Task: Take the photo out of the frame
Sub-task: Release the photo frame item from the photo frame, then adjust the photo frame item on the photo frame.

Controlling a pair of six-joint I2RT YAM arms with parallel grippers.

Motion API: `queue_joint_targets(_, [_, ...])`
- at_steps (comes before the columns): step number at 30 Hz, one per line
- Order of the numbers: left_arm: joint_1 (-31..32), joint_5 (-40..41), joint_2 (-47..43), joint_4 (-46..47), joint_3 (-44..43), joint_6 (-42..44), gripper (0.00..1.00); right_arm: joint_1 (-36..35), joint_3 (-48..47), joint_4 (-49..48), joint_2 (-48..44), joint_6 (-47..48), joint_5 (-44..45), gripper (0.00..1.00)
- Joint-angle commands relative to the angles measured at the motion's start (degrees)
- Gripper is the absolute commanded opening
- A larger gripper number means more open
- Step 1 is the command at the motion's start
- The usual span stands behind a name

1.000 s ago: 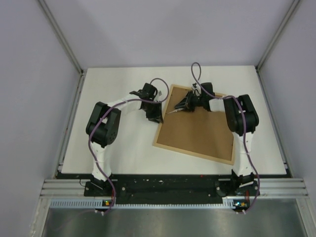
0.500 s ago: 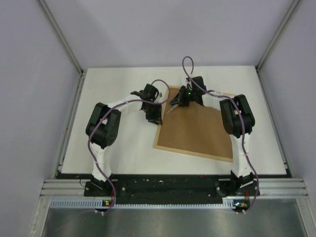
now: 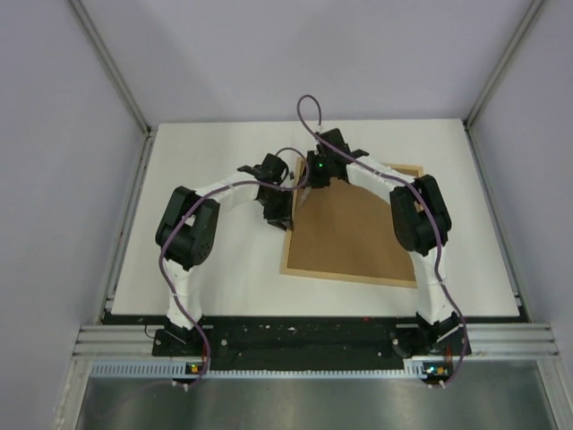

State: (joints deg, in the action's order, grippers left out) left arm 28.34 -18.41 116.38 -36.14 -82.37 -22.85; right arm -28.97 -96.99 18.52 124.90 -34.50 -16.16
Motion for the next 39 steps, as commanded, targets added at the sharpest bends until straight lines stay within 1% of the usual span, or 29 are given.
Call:
queue_joint_targets(1, [2.42, -2.69, -2.73, 6.35, -1.83, -0.97, 0.27, -2.68, -2.69, 0.64, -3.08, -0.13, -7.29, 0.0])
queue_joint_targets(6, [-0.38, -3.46, -3.88, 6.26, -2.01, -0.88, 0.27, 3.03, 3.2, -2.08, -5.89, 1.45, -20.63, 0.0])
queue_joint_targets(9, [-2.76, -4.35, -4.14, 5.65, -2.71, -0.62, 0.27, 7.07, 5.93, -2.7, -7.91, 3.03, -26.27, 0.0])
queue_joint_targets(11, [-3.81, -4.61, -3.97, 4.16, -4.28, 0.35, 0.3, 9.1, 7.51, -2.61, -9.41, 4.79, -28.47, 0.0])
queue_joint_targets(15, [-4.96, -3.74, -1.95, -0.23, -10.25, 2.72, 0.39, 12.0, 9.89, -2.27, -12.57, 7.95, -32.17, 0.0])
queue_joint_targets(18, [-5.22, -2.77, 0.33, -3.4, -14.91, 3.34, 0.4, 13.06, 11.82, -0.95, -14.24, 10.33, -32.44, 0.0])
queue_joint_targets(23, [-5.05, -0.31, 4.2, -5.16, -19.84, 4.39, 0.46, 14.12, 16.21, -1.12, -14.95, 13.14, -29.46, 0.0])
queue_joint_targets(26, [-4.26, 3.55, 6.92, -8.15, -23.36, 5.01, 0.47, 14.21, 18.76, -1.21, -14.86, 14.46, -27.61, 0.0])
queue_joint_targets(28, [-3.38, 7.23, 7.98, -9.29, -24.15, 5.53, 0.51, 14.29, 20.25, -2.17, -15.04, 14.55, -26.82, 0.0])
queue_joint_targets(29, [-2.85, 8.47, 8.34, -9.56, -24.33, 5.71, 0.51, 14.29, 21.48, -2.96, -15.39, 14.55, -26.55, 0.0])
queue_joint_targets(30, [-2.5, 9.27, 8.6, -9.65, -24.33, 5.8, 0.53, 14.29, 23.32, -4.01, -15.74, 14.29, -26.46, 0.0])
queue_joint_targets(32, [-1.62, 9.8, 9.3, -9.91, -24.59, 5.71, 0.53, 14.21, 25.0, -5.6, -16.27, 14.11, -26.03, 0.0])
queue_joint_targets(39, [0.66, 12.7, 10.71, -10.36, -25.47, 5.71, 0.53, 14.38, 25.01, -5.6, -17.15, 14.72, -25.85, 0.0])
